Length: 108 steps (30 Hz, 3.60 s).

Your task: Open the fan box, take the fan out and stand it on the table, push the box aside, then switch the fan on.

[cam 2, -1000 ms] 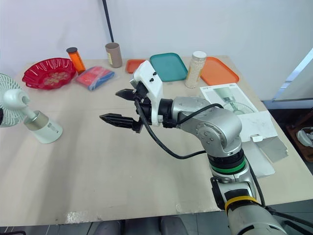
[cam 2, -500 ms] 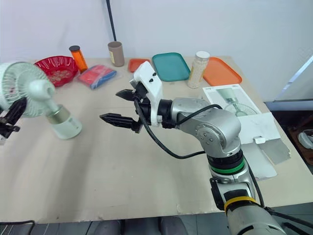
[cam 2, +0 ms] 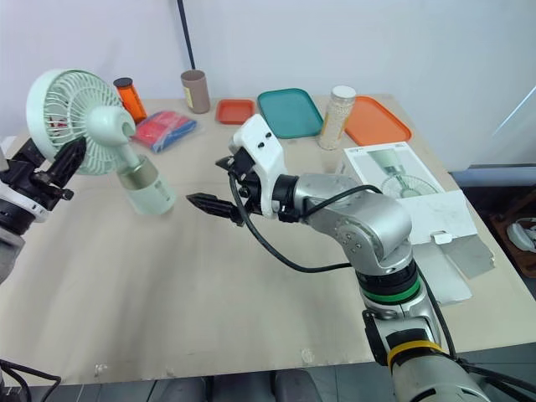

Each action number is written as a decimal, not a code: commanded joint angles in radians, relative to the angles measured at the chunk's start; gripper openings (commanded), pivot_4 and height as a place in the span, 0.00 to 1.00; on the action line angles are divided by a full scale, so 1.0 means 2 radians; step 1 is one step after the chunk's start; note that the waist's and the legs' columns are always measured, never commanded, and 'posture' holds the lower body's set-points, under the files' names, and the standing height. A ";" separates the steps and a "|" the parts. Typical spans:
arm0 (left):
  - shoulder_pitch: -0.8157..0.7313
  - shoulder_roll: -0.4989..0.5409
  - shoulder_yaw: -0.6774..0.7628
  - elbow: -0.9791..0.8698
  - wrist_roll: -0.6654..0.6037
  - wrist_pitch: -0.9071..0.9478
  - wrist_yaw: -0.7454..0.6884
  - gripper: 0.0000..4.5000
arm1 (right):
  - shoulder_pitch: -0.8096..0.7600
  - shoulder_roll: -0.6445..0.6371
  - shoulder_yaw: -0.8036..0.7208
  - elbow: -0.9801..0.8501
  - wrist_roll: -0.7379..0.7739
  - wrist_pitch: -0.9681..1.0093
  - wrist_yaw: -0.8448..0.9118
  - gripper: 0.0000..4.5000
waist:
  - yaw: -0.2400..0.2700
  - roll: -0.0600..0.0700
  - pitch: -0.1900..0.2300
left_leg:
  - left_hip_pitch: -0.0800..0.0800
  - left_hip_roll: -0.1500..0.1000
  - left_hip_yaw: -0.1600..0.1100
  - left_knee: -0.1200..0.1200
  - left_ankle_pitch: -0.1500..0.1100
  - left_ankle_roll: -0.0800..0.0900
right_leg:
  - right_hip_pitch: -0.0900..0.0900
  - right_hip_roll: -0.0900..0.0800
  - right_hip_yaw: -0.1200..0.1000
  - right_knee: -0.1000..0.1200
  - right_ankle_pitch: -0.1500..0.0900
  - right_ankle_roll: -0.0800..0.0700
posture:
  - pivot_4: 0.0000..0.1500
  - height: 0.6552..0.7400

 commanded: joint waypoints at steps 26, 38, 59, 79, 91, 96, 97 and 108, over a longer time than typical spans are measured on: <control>-0.006 -0.013 -0.062 -0.104 -0.063 0.025 0.090 0.45 | -0.025 0.097 0.051 0.066 -0.111 -0.054 -0.032 0.63 | 0.001 0.000 0.000 | 0.000 0.000 0.000 0.000 0.000 -0.001 | 0.000 0.000 0.000 0.000 0.000 0.000 | 1.00 1.00; 0.002 -0.017 -0.067 -0.113 -0.075 0.024 0.104 0.45 | -0.029 0.120 0.055 0.089 -0.134 -0.067 -0.030 0.63 | 0.001 0.000 0.000 | 0.000 0.000 0.000 0.000 0.000 -0.001 | 0.000 0.000 0.000 0.000 0.000 0.000 | 1.00 1.00; 0.007 -0.019 -0.079 -0.117 -0.087 0.021 0.117 0.45 | -0.037 0.147 0.051 0.113 -0.148 -0.073 -0.025 0.63 | 0.001 0.000 0.000 | 0.000 0.000 0.000 0.000 0.000 -0.001 | 0.000 0.000 0.000 0.000 0.000 0.000 | 1.00 1.00; 0.005 -0.029 -0.087 -0.118 -0.081 0.020 0.117 0.45 | -0.031 0.159 0.055 0.120 -0.157 -0.067 -0.021 0.29 | 0.001 0.000 0.000 | 0.000 0.000 0.000 0.000 0.000 -0.001 | 0.000 0.000 0.000 0.000 0.000 0.000 | 1.00 1.00; 0.009 -0.032 -0.088 -0.118 -0.077 0.018 0.115 0.45 | -0.030 0.165 0.049 0.121 -0.160 -0.065 -0.021 0.07 | 0.001 0.000 0.000 | 0.000 0.000 0.000 0.000 0.000 -0.001 | 0.000 0.000 0.000 0.000 0.000 0.000 | 1.00 1.00; 0.006 -0.030 -0.086 -0.117 -0.077 0.018 0.115 0.45 | -0.029 0.163 0.052 0.118 -0.161 -0.059 -0.020 0.07 | 0.001 0.000 0.000 | 0.000 0.000 0.000 0.000 0.000 -0.001 | 0.000 0.000 0.000 0.000 0.000 0.000 | 1.00 1.00; 0.005 -0.030 -0.086 -0.117 -0.078 0.018 0.115 0.45 | -0.029 0.163 0.051 0.118 -0.161 -0.058 -0.020 0.07 | 0.001 0.000 0.000 | 0.000 0.000 0.000 0.000 0.000 -0.001 | 0.000 0.000 0.000 0.000 0.000 0.000 | 1.00 1.00; 0.005 -0.028 -0.081 -0.115 -0.077 0.015 0.114 0.56 | -0.028 0.166 0.051 0.117 -0.158 -0.055 -0.020 0.07 | 0.001 0.000 0.000 | 0.000 0.000 0.000 0.000 0.000 -0.001 | 0.000 0.000 0.000 0.000 0.000 0.000 | 1.00 1.00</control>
